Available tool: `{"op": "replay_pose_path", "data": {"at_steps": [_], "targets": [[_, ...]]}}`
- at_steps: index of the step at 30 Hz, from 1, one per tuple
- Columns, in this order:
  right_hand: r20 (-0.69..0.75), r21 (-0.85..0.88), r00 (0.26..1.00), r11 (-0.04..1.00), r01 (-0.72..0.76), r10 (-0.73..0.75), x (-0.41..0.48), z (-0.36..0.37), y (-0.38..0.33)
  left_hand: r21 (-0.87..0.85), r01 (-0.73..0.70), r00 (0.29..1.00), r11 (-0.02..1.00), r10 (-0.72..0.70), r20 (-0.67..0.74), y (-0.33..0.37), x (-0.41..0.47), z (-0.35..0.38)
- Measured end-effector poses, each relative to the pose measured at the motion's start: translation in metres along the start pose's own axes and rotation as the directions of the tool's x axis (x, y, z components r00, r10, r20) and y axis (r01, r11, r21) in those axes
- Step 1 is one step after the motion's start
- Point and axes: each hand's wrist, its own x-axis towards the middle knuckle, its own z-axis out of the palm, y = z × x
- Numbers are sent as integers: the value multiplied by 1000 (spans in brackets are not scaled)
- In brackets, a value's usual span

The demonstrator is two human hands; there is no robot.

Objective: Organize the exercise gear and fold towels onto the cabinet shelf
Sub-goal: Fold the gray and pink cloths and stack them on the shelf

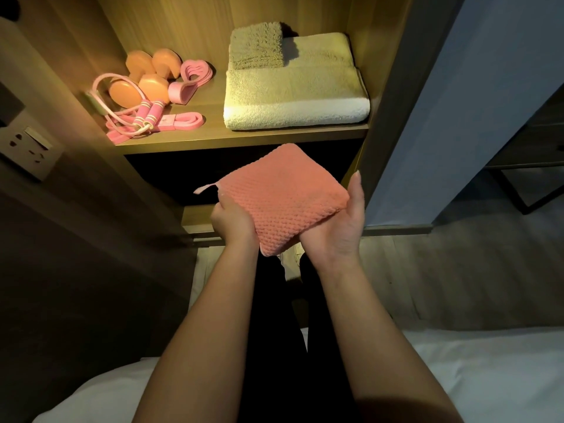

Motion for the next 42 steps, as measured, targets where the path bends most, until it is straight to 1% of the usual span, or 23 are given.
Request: {"op": "replay_pose_path", "data": {"at_steps": [4, 9, 11, 13, 15, 16, 17, 18, 20, 22, 24, 26, 29, 30, 31, 33, 34, 35, 37, 39, 40, 41, 42], "targets": [[-27, 235, 994, 967, -99, 108, -9, -5, -6, 62, 0, 1000, 998, 2, -21, -1, 10, 5], [-43, 242, 979, 953, -183, 199, -24, -19, 3, 129, -52, 999, 990, 53, -1, 2, 23, -2], [-102, 99, 968, 971, -218, 228, -24, -33, 3, 145, -99, 995, 984, 96, 29, 11, 29, -7], [-284, -216, 937, 939, -270, 204, -18, -51, -2, 153, -172, 984, 973, 162, 75, 19, 33, -11], [-441, -530, 894, 779, -336, 85, -8, -63, -10, 209, -282, 956, 936, 257, 138, 27, 31, -12], [-448, -620, 892, 699, -355, 56, -2, -67, -15, 240, -343, 935, 908, 304, 185, 30, 27, -12], [-425, -677, 902, 633, -376, 80, 3, -67, -19, 257, -398, 910, 881, 342, 235, 31, 22, -11], [-395, -692, 904, 595, -410, 164, 7, -64, -22, 264, -441, 886, 858, 369, 282, 32, 16, -10], [-315, -664, 884, 586, -465, 345, 17, -54, -25, 257, -505, 841, 824, 402, 363, 32, 3, -10], [-232, -655, 883, 606, -452, 408, 22, -42, -26, 240, -537, 809, 809, 412, 420, 34, -5, -10], [-254, -691, 901, 586, -423, 350, 22, -35, -25, 242, -562, 790, 791, 426, 441, 37, -7, -12], [-247, -794, 956, 532, -295, 160, 20, -34, -23, 292, -597, 781, 748, 456, 427, 37, -7, -15], [-104, -944, 987, 325, -59, -125, 20, -33, -22, 424, -609, 793, 671, 493, 359, 30, -3, -17], [-73, -954, 985, 300, -24, -154, 21, -32, -24, 436, -577, 816, 691, 465, 342, 29, -3, -17], [-55, -953, 986, 302, -5, -155, 21, -30, -26, 404, -512, 854, 758, 399, 334, 28, -1, -17], [-61, -945, 989, 327, -14, -135, 23, -28, -31, 272, -276, 907, 922, 156, 391, 28, 1, -18], [-83, -937, 988, 347, -34, -127, 24, -27, -34, 260, -170, 897, 950, 40, 439, 28, -1, -21], [-111, -925, 987, 375, -61, -113, 26, -26, -38, 299, -141, 876, 944, -21, 482, 24, -2, -22], [-168, -883, 985, 450, -137, -30, 31, -25, -47, 440, -238, 853, 866, -31, 522, 12, -7, -23], [-172, -856, 977, 472, -211, 126, 35, -27, -56, 557, -379, 865, 739, 70, 496, 1, -8, -21], [-159, -867, 965, 438, -237, 207, 36, -29, -58, 586, -442, 863, 679, 143, 485, -3, -7, -22], [-140, -907, 957, 356, -227, 255, 35, -30, -57, 607, -501, 850, 617, 217, 481, -6, -5, -22], [-120, -958, 962, 224, -177, 245, 35, -32, -54, 625, -553, 828, 551, 285, 483, -8, -4, -22]]}}
